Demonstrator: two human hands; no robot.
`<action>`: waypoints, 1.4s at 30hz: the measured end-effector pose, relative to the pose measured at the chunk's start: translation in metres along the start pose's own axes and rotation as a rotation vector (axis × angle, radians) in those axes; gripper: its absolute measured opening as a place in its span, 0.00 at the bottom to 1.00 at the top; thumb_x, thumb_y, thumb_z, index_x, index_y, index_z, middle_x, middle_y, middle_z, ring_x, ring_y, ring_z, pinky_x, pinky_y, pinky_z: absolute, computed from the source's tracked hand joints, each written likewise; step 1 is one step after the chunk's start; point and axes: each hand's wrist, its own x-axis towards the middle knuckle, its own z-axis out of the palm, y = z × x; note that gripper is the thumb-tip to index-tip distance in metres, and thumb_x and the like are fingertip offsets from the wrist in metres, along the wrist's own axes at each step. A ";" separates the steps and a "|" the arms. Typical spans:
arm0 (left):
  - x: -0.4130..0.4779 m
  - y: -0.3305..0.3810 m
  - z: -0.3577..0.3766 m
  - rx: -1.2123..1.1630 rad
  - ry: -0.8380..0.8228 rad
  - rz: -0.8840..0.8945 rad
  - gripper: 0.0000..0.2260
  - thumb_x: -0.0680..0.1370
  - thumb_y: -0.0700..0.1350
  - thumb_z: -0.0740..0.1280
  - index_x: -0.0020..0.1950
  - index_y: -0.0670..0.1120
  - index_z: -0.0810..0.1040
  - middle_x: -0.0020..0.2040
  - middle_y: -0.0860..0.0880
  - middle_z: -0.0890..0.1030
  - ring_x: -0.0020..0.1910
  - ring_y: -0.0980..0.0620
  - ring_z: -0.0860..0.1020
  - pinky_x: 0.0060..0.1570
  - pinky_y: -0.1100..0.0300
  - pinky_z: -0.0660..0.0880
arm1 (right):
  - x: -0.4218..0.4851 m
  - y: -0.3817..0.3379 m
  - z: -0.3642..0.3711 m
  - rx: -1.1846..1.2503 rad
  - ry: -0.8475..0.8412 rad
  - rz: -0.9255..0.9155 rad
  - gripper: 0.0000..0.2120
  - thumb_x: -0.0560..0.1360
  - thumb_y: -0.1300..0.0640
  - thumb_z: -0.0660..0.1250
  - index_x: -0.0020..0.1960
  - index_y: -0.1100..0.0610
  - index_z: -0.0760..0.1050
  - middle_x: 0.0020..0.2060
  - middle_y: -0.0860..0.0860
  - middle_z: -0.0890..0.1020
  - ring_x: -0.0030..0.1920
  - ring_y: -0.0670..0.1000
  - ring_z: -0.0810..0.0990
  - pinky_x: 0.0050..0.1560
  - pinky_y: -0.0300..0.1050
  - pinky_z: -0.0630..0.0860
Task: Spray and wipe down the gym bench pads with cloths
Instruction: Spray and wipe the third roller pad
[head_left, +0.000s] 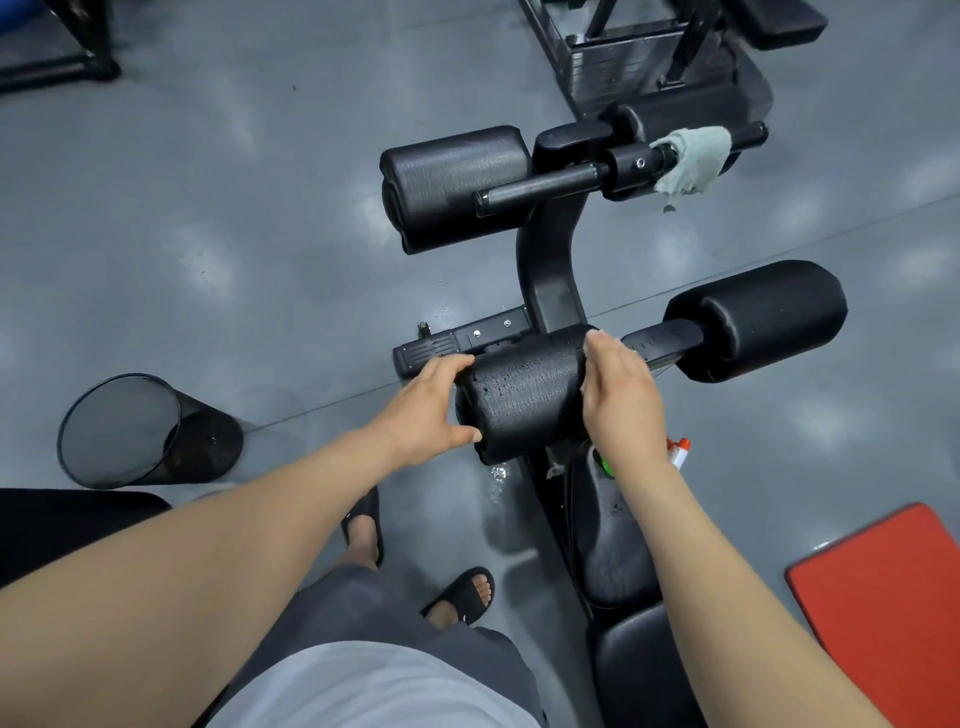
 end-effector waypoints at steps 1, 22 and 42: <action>0.001 0.000 0.000 0.016 0.000 -0.002 0.42 0.69 0.50 0.81 0.78 0.51 0.62 0.73 0.51 0.67 0.73 0.50 0.69 0.73 0.52 0.66 | -0.002 -0.005 0.004 0.004 0.002 -0.010 0.16 0.77 0.67 0.58 0.63 0.61 0.74 0.59 0.56 0.79 0.60 0.61 0.76 0.66 0.51 0.72; -0.003 -0.005 -0.002 -0.023 -0.030 -0.012 0.38 0.71 0.53 0.80 0.77 0.54 0.65 0.80 0.50 0.61 0.77 0.52 0.64 0.74 0.60 0.60 | -0.023 -0.046 0.023 -0.076 -0.031 -0.158 0.19 0.77 0.57 0.66 0.65 0.65 0.75 0.53 0.60 0.75 0.49 0.62 0.73 0.53 0.56 0.74; -0.004 -0.009 -0.005 -0.100 -0.015 0.002 0.38 0.72 0.49 0.80 0.77 0.47 0.66 0.75 0.50 0.66 0.70 0.49 0.71 0.72 0.55 0.67 | -0.007 -0.048 0.027 -0.054 -0.045 -0.042 0.15 0.77 0.46 0.67 0.55 0.57 0.75 0.46 0.54 0.79 0.47 0.61 0.77 0.48 0.57 0.74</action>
